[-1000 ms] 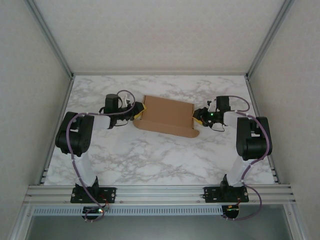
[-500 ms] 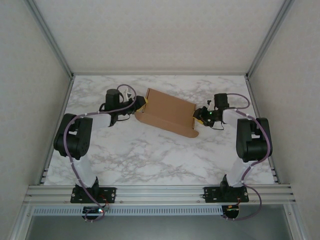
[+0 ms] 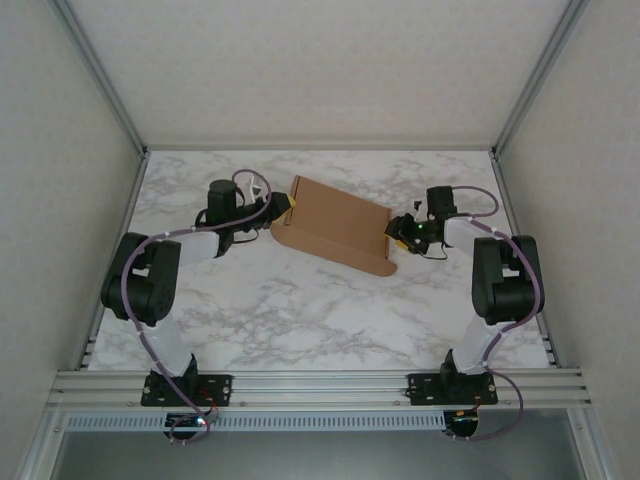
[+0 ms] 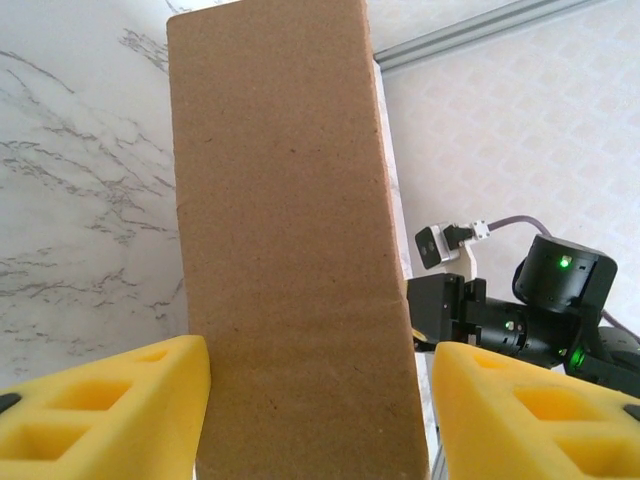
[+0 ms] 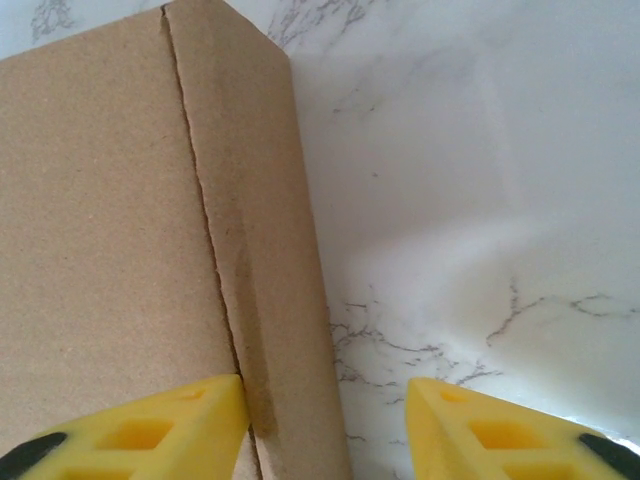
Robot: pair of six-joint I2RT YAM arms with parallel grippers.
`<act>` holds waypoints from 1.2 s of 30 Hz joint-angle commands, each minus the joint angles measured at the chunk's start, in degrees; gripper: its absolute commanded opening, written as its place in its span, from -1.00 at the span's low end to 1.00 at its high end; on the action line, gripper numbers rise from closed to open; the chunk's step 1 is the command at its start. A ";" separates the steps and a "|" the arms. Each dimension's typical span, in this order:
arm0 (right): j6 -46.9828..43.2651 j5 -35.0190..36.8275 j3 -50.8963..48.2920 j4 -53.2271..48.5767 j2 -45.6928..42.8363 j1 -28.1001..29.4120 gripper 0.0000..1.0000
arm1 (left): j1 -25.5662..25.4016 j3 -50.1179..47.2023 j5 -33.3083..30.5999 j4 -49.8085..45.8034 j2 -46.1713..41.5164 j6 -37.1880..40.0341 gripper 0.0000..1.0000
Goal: Fold the paper box
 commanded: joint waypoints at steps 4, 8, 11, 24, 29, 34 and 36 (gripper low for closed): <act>1.09 -8.47 0.92 -0.09 -2.49 3.18 0.11 | -3.52 -0.29 7.20 -3.04 -1.05 1.94 0.09; 1.49 -8.84 1.18 0.00 -3.09 3.21 0.08 | -3.55 -0.85 6.73 -3.12 -1.06 2.24 0.04; 1.18 -9.64 1.76 -0.67 -2.93 3.51 0.03 | -3.53 -0.94 6.85 -2.83 -1.13 2.06 0.07; -2.45 -5.34 3.20 -5.16 -1.61 5.23 -0.05 | -3.74 -1.12 7.70 -1.10 -2.35 1.12 0.26; -4.80 -5.01 4.77 -7.10 -1.26 6.35 -0.05 | -5.36 2.25 8.85 -9.08 -0.49 7.04 0.20; -6.13 -5.99 6.02 -7.91 -1.26 6.75 -0.05 | -5.69 3.84 9.35 -13.46 0.50 9.71 0.19; -6.46 -7.05 6.53 -7.91 -1.13 6.96 -0.04 | -5.78 4.15 9.64 -13.93 0.96 9.85 0.21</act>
